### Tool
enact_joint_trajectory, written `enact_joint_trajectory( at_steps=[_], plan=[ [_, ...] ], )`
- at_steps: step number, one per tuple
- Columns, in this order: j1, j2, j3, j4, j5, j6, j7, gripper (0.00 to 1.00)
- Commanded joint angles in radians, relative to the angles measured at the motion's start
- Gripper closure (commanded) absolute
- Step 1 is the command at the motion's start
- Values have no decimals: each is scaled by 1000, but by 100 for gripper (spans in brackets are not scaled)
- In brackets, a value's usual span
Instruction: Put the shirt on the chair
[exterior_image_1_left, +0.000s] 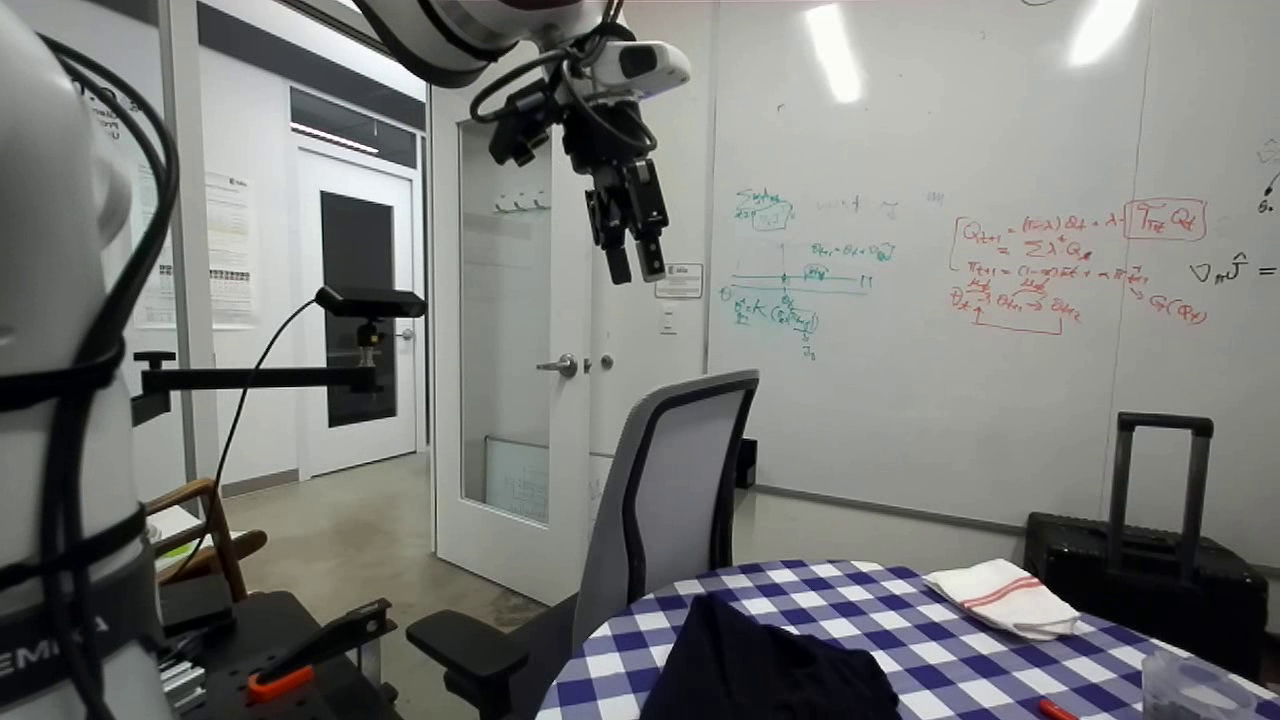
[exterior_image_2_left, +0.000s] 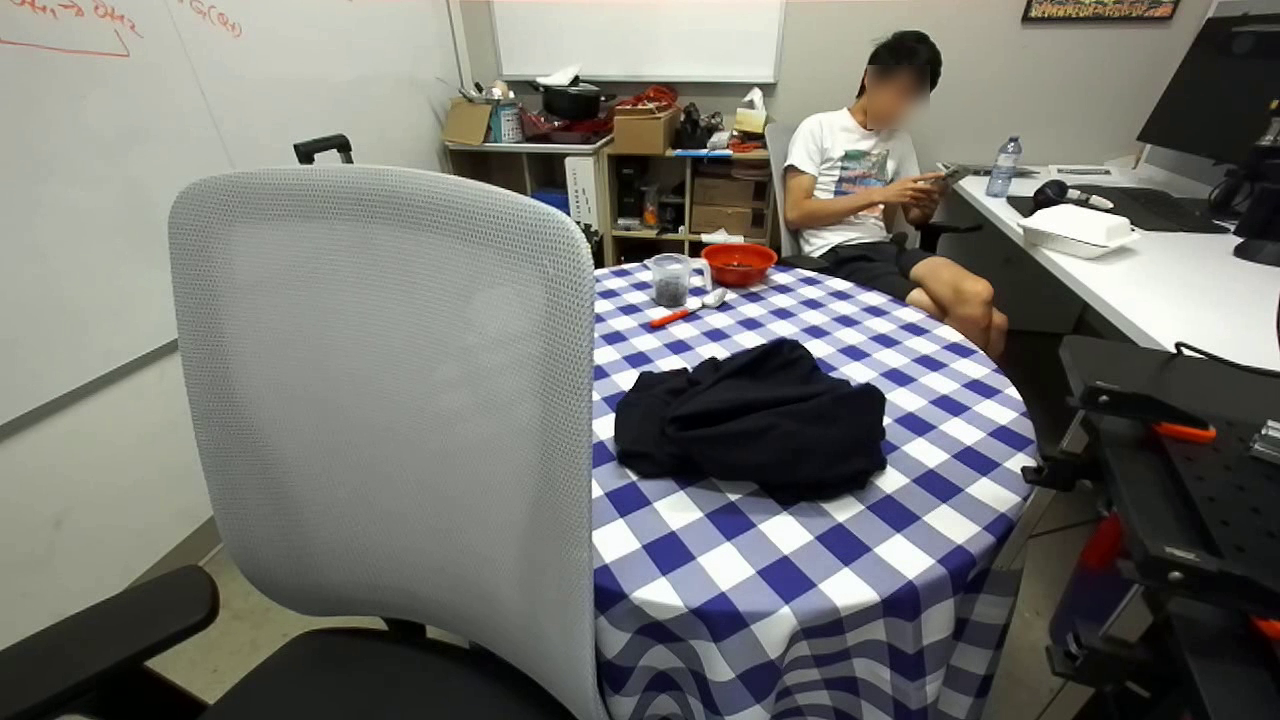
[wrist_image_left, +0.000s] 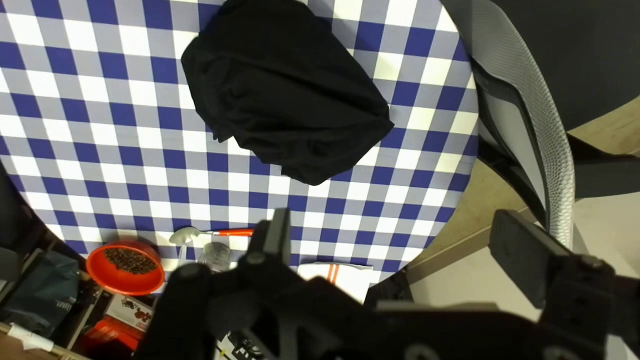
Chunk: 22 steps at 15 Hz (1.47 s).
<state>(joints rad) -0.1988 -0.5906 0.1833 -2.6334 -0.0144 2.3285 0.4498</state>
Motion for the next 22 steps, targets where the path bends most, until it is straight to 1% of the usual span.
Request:
enact_joint_trajectory(
  at_steps=[1, 2, 3, 5, 8, 9, 10, 11, 12, 14, 15, 16, 17, 18, 19, 20, 22],
  plan=[
    [20, 0, -19, 2, -15, -4, 13, 0],
    [7, 11, -6, 6, -27, 7, 39, 0],
    [-30, 31, 20, 17, -59, 8, 100, 0],
    [-89, 88, 41, 38, -106, 20, 214, 0],
    [-135, 143, 33, 40, -165, 28, 372, 0],
    [-162, 176, 44, 47, -213, 43, 442, 0],
    [-171, 206, 45, 53, -254, 54, 493, 0],
    [-166, 234, 38, 49, -315, 94, 493, 0],
    [-170, 262, 39, 55, -385, 108, 509, 0],
    [-174, 336, 39, 83, -552, 95, 535, 0],
    [-171, 371, 31, 101, -617, 84, 581, 0],
    [-157, 426, 7, 136, -631, 80, 618, 0],
    [-131, 463, -24, 153, -622, 86, 635, 0],
    [-99, 499, -65, 158, -602, 151, 563, 0],
    [-68, 526, -100, 160, -555, 208, 466, 0],
    [-50, 546, -122, 160, -543, 252, 421, 0],
    [-16, 580, -166, 154, -486, 342, 290, 0]
  ],
)
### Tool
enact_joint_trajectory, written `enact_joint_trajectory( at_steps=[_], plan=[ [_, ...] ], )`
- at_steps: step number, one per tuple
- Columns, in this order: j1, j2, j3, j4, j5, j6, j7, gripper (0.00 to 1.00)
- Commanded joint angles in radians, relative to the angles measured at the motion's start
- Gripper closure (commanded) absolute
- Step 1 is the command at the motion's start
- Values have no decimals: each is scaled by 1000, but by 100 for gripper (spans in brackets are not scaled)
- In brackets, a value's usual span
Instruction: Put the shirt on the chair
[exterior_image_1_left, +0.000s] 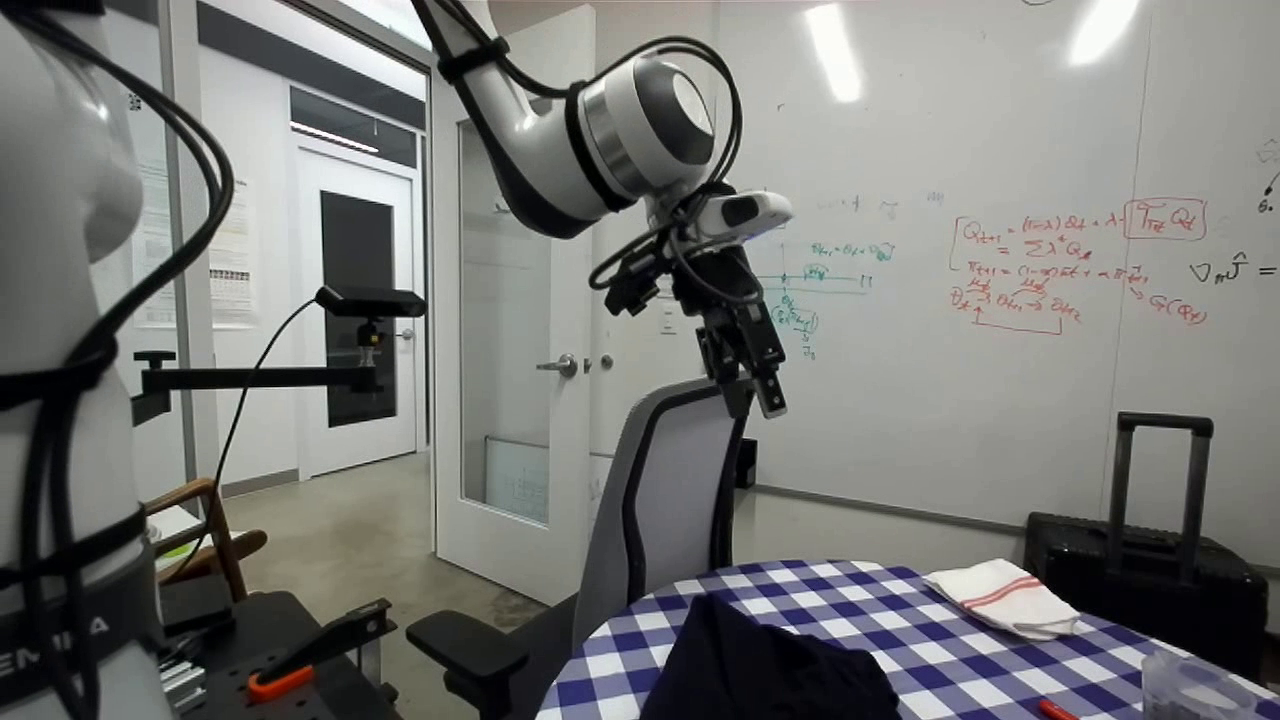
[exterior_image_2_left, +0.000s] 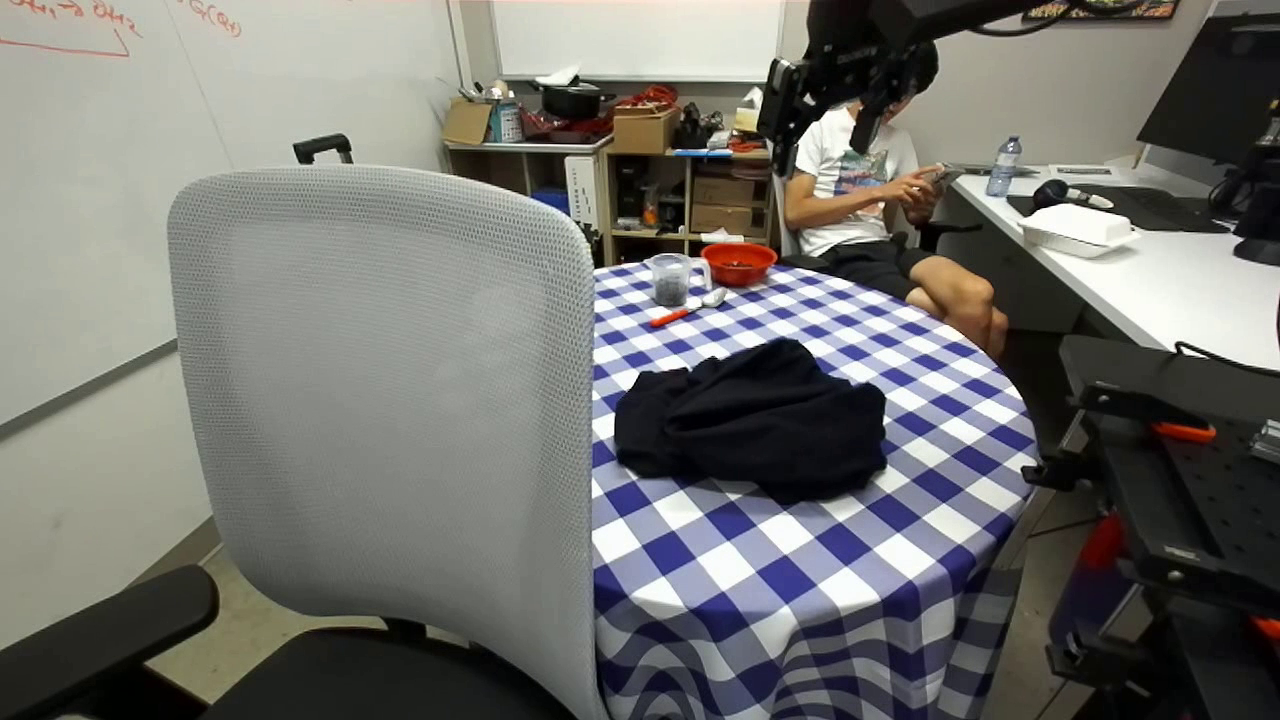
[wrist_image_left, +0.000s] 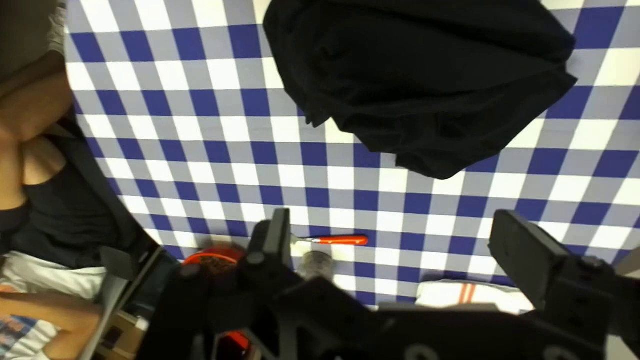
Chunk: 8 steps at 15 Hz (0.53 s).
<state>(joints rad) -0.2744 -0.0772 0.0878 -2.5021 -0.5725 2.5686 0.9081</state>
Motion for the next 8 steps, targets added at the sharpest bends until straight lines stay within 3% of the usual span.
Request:
enact_joint_trajectory(
  at_steps=[1, 2, 8],
  plan=[
    [25, 80, -38, 18, 113, 136, -246, 0],
    [75, 46, -84, 5, 55, 79, -124, 0],
    [97, 56, -108, 4, 66, 89, -144, 0]
  ],
)
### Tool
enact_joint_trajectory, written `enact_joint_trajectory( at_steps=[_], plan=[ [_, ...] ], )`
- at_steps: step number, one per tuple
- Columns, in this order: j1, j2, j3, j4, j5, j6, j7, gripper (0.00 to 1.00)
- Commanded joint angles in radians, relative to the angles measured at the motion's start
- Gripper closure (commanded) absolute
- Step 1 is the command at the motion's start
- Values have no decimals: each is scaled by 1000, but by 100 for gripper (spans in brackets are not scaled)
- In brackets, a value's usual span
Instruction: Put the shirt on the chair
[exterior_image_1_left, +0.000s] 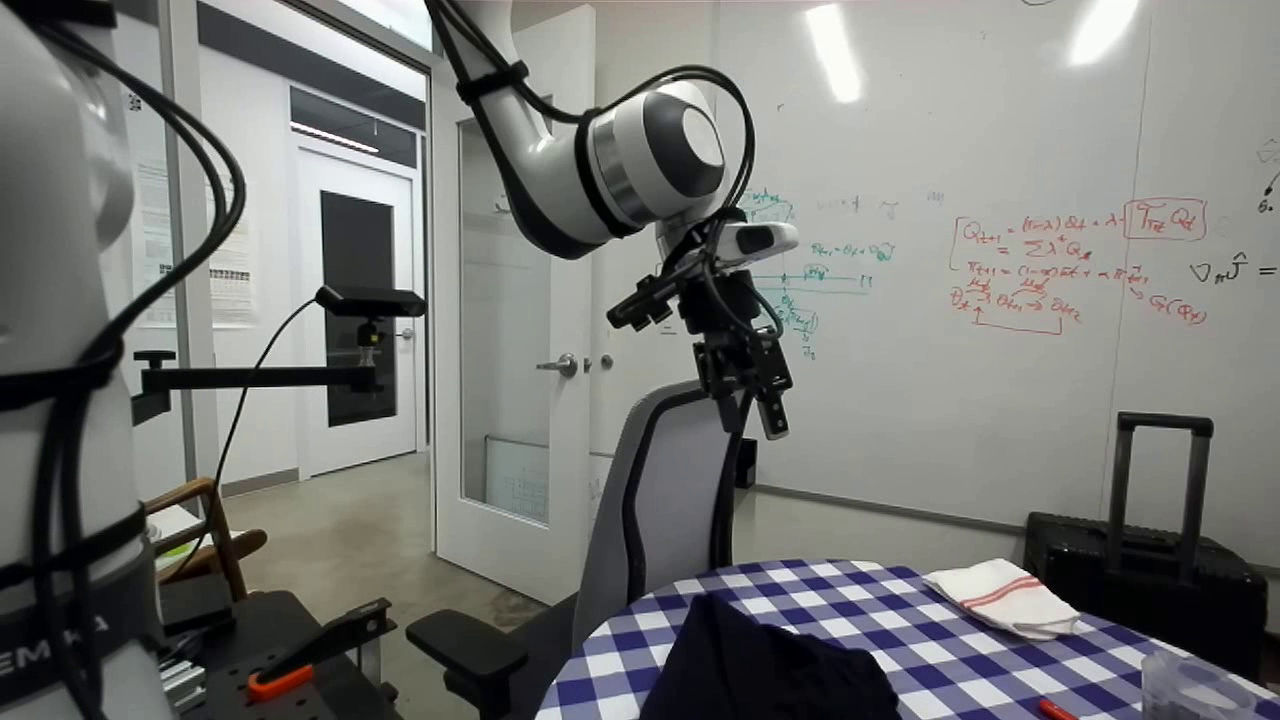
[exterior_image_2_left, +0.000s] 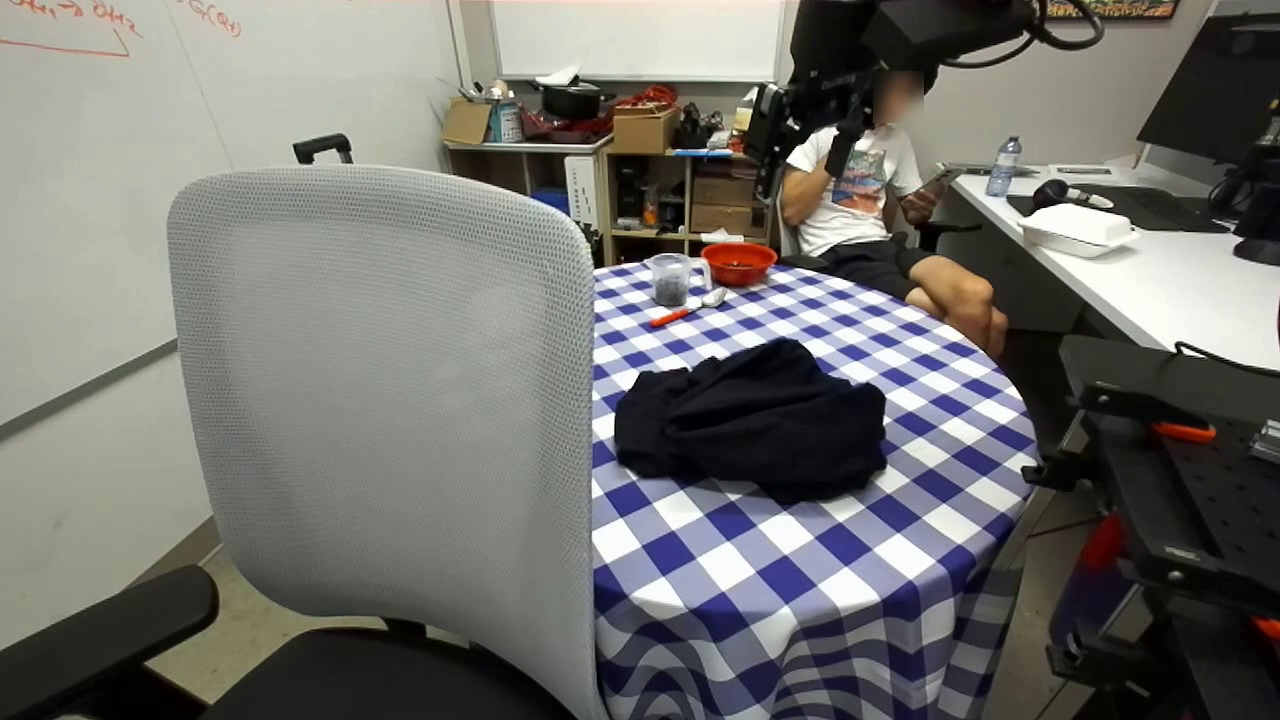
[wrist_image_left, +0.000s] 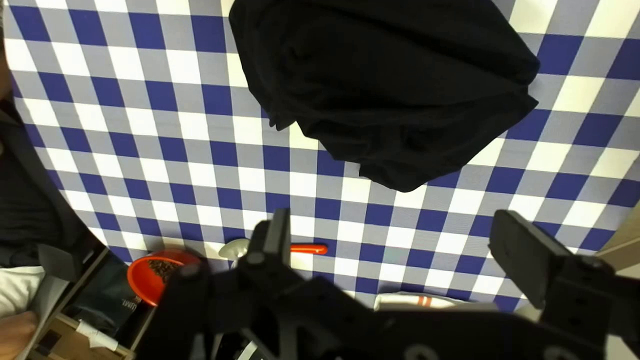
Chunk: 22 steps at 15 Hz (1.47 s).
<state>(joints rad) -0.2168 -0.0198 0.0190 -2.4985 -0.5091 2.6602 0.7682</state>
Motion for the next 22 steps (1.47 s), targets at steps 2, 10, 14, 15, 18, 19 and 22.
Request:
enact_joint_trajectory(
  at_steps=[2, 10, 14, 15, 18, 19, 22],
  plan=[
    [42, -11, -40, -6, -63, -19, 45, 0],
    [19, 84, -84, 16, -489, 20, 29, 0],
    [8, 175, -96, 70, -584, 36, 12, 0],
    [6, 200, -97, 91, -593, 36, -2, 0],
    [-1, 295, -96, 179, -589, 35, -56, 0],
    [-4, 322, -95, 204, -580, 39, -77, 0],
    [25, 412, -130, 285, -510, 67, -179, 0]
  ],
)
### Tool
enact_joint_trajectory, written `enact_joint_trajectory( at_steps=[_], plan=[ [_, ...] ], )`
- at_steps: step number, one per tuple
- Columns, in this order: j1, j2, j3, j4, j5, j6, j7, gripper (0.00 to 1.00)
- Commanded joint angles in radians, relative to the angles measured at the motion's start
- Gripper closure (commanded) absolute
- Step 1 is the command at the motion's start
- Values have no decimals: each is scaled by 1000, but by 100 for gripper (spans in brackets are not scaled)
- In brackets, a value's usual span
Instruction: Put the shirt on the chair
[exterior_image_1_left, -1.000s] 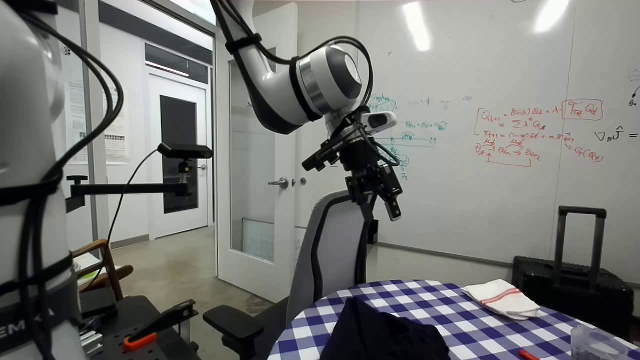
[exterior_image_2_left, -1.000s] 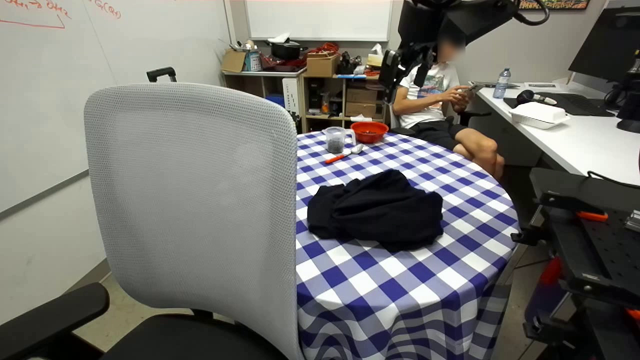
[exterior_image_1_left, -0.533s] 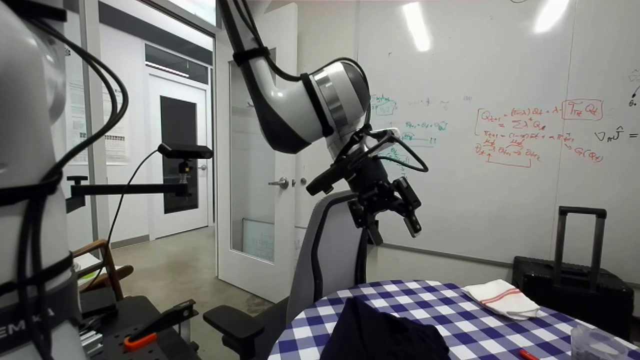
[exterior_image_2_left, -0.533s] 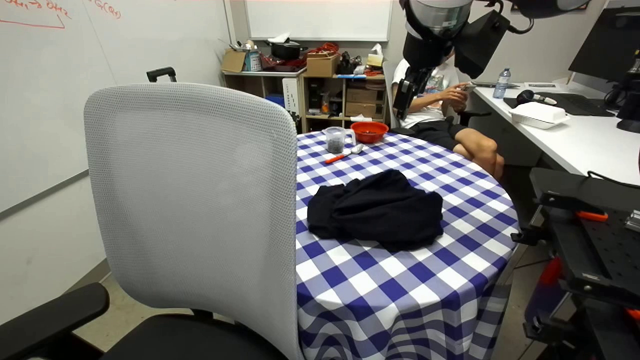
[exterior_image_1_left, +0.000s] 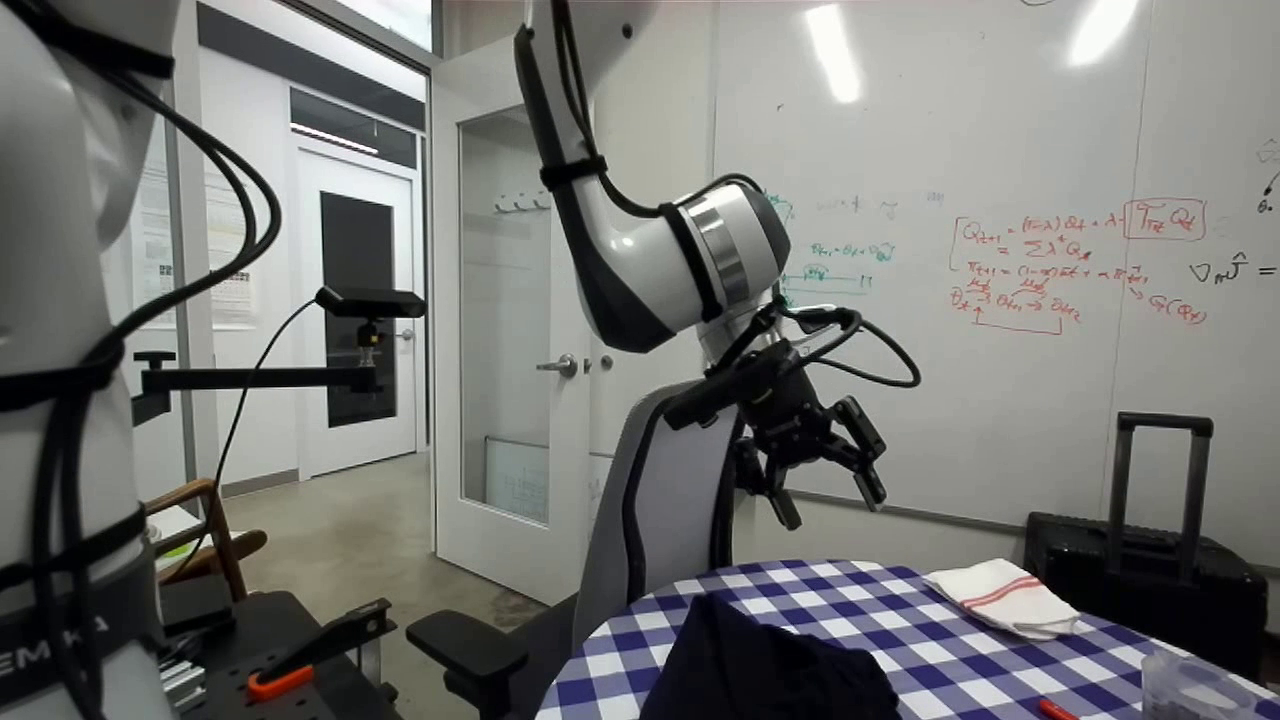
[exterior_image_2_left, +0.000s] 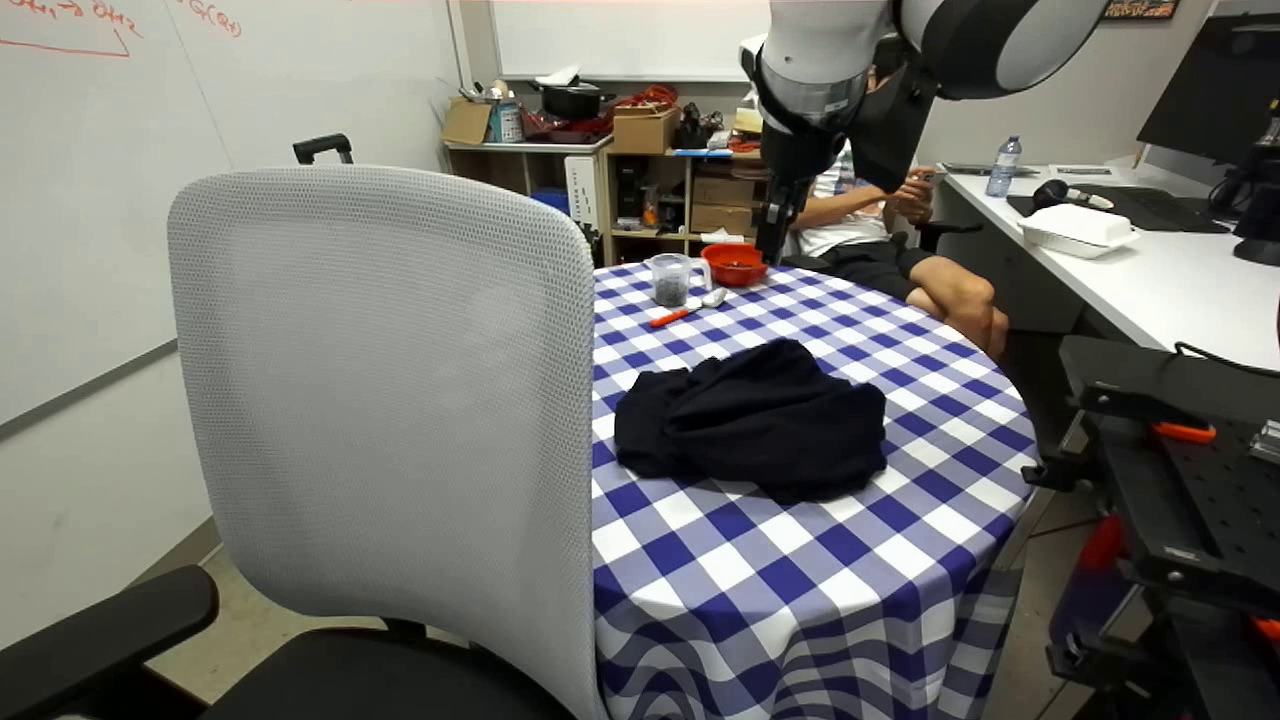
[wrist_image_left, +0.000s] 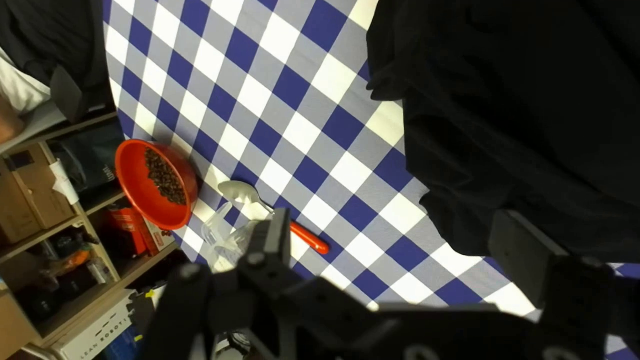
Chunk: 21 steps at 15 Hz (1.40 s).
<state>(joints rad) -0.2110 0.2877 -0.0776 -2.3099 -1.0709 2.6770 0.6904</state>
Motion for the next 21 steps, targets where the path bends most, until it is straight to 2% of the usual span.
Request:
enact_joint_trajectory(
  at_steps=[1, 7, 11, 14, 17, 21],
  plan=[
    [15, 133, -33, 117, 89, 71, -149, 0],
    [19, 258, -20, 213, 356, 126, -474, 0],
    [64, 307, -41, 256, 511, 86, -559, 0],
    [64, 323, -23, 247, 602, 84, -683, 0],
    [70, 333, -23, 236, 643, 54, -799, 0],
    [81, 351, -49, 233, 640, 29, -851, 0]
  ],
)
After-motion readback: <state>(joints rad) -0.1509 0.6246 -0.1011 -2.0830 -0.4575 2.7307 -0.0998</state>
